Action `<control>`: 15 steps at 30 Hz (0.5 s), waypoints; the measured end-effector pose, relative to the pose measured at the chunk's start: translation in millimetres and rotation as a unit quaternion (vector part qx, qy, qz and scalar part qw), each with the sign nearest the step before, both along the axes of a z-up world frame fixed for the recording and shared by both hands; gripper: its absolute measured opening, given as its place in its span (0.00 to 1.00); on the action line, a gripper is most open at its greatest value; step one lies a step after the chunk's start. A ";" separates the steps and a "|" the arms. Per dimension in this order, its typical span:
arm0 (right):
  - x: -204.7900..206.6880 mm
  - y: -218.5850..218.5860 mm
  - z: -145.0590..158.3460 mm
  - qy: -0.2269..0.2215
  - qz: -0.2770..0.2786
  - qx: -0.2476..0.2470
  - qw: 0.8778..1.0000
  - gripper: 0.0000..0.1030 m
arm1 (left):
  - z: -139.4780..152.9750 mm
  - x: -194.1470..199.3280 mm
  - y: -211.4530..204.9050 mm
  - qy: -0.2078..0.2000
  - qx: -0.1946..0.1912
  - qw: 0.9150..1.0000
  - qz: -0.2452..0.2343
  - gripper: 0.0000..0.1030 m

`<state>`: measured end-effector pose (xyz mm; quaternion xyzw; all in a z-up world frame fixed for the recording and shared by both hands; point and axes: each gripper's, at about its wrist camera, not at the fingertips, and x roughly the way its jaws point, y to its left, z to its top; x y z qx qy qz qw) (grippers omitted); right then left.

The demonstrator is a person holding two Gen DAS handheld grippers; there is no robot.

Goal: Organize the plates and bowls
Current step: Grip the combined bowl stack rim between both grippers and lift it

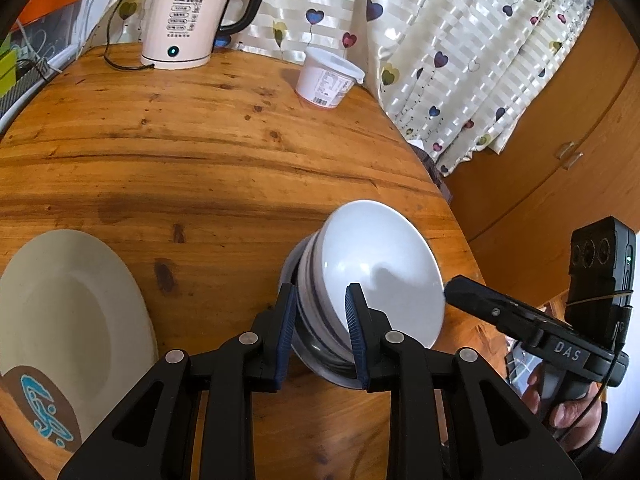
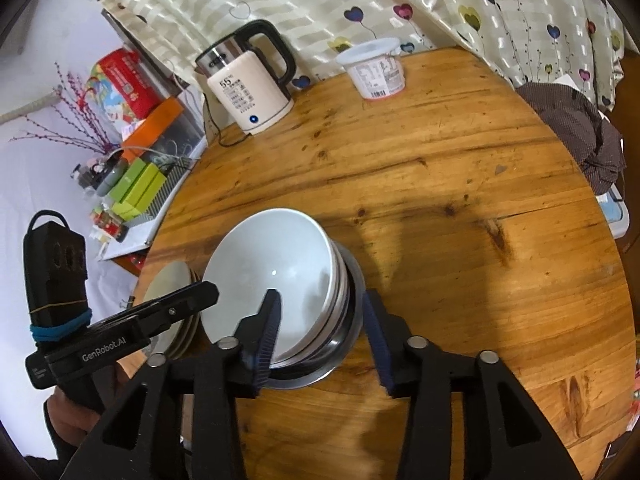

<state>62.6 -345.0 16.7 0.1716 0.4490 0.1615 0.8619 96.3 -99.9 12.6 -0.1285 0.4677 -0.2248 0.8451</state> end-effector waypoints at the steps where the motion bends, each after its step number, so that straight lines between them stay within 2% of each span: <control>1: -1.3 -1.9 0.5 -0.006 0.002 0.003 1.000 0.43 | 0.4 -0.7 1.0 -0.003 0.000 1.000 0.001 0.26; 7: -9.7 -5.1 4.5 -0.034 0.016 -0.004 0.999 0.43 | 2.9 -10.1 3.6 -0.026 0.011 1.000 0.002 0.26; 15: -13.9 -10.6 0.8 -0.028 0.015 -0.005 0.999 0.48 | 7.2 -19.9 4.7 -0.047 0.031 0.998 0.003 0.26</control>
